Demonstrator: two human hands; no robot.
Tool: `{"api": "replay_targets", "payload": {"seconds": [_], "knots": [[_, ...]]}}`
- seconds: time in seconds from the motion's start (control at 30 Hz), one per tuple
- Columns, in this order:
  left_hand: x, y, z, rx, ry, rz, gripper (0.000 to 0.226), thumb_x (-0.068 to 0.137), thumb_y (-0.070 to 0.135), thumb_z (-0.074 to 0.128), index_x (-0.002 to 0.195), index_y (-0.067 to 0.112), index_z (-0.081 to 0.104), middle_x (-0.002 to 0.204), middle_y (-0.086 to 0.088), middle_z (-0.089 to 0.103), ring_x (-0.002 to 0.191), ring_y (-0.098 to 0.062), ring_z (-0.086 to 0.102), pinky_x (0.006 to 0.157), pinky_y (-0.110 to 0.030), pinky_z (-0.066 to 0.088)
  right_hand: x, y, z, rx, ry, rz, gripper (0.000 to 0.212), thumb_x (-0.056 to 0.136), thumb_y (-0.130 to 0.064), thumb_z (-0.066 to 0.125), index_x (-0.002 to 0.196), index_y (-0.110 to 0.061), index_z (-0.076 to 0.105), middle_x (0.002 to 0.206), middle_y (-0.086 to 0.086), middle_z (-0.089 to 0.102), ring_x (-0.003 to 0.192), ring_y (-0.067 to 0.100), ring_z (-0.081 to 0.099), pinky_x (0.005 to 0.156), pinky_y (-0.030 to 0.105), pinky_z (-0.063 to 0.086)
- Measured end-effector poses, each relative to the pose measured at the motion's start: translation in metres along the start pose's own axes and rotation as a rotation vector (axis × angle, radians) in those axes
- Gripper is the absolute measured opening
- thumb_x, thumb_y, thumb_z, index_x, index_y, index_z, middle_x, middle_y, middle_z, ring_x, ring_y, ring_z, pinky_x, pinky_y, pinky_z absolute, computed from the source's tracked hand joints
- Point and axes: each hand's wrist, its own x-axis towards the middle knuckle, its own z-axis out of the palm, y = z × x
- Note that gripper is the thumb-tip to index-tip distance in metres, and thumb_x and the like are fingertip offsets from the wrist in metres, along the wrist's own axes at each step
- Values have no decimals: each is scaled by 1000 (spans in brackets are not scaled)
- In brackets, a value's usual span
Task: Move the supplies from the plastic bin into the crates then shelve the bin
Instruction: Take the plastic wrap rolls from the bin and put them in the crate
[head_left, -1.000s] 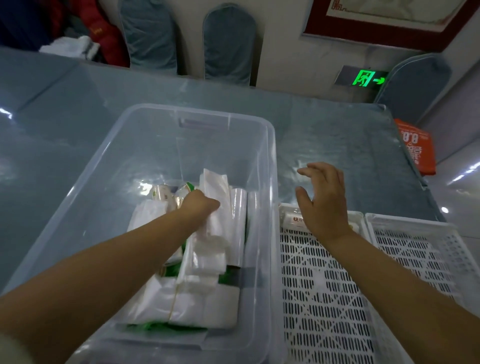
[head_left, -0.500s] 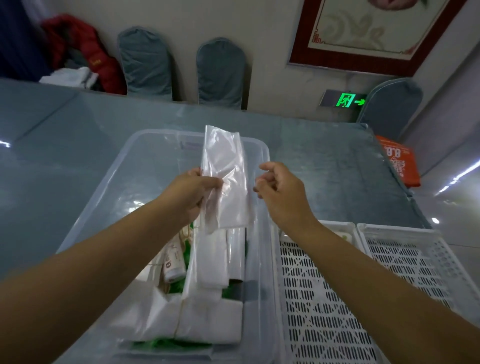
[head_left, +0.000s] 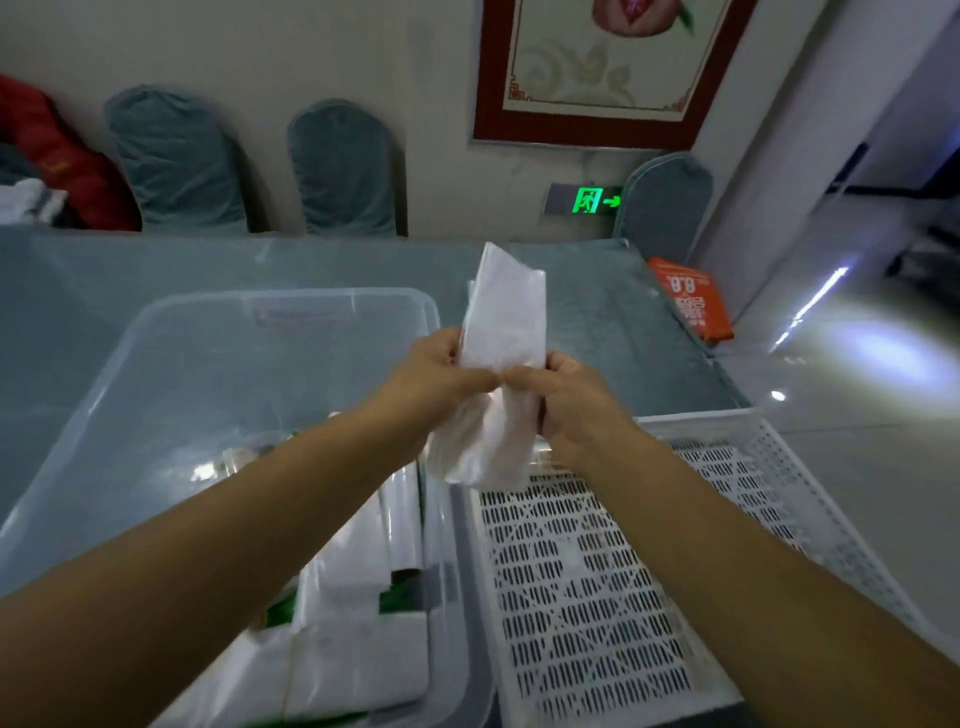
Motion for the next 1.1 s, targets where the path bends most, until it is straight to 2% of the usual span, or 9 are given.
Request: {"api": "replay_targets", "payload": {"seconds": [0.07,0.13,0.2,0.33,0.5,0.63,0.83,0.97,1.1], "knots": [[12,1,20,18,28,-20,26,81,17,67,104,21,55,103,0,60,88,-19,61,73,-28,50,1,0,-37,-17,46,11,16,74,-4,69,88,-12,67,82,6,75,73,24,72,60,33,56],[23,0,40,49,48,-37,26,83,22,64,107,22,54,106,2,56,91,-17,56,78,-29,43,2,2,-80,-43,109,32,12,75,-2,68,81,-13,67,76,5,74,68,22,69,61,33,55],[32,-2,64,66,40,-60,12,84,20,63,93,24,57,100,1,59,87,-13,54,80,-29,44,0,6,-131,-102,182,71,13,77,-1,66,81,-13,65,78,6,72,67,20,67,59,32,54],[43,-9,129,129,-61,-105,11,84,17,61,80,27,59,85,6,60,79,-7,53,66,-24,42,-12,24,-238,-394,270,167,21,75,-6,65,94,-14,64,97,8,68,87,28,65,78,44,55],[49,-22,198,190,-160,-183,13,85,13,60,78,25,61,75,5,58,68,-9,50,58,-24,41,-26,67,-325,-561,266,345,21,77,-9,67,93,-18,57,90,3,63,77,18,60,55,27,45],[54,-37,218,265,-157,-237,11,84,17,61,81,27,63,81,5,61,75,-12,52,67,-27,41,-27,103,-342,-652,199,464,26,78,-14,68,99,-20,54,88,-3,58,74,13,56,51,24,43],[59,-52,214,292,-120,-313,8,83,19,62,85,25,66,93,0,67,86,-19,58,83,-36,48,-19,122,-348,-632,129,466,25,77,-14,67,97,-22,54,90,-2,61,79,15,58,54,24,44],[62,-58,211,280,-104,-349,8,84,18,62,82,24,66,88,2,65,83,-19,57,78,-30,48,-18,120,-352,-620,63,455,25,76,-13,67,93,-26,55,91,-5,62,80,13,59,54,22,43],[65,-59,210,278,-113,-344,9,85,16,61,82,23,66,88,5,64,81,-15,56,68,-24,46,-19,128,-350,-789,64,455,36,80,-19,67,111,-17,48,95,-3,56,84,16,57,60,24,46]]}}
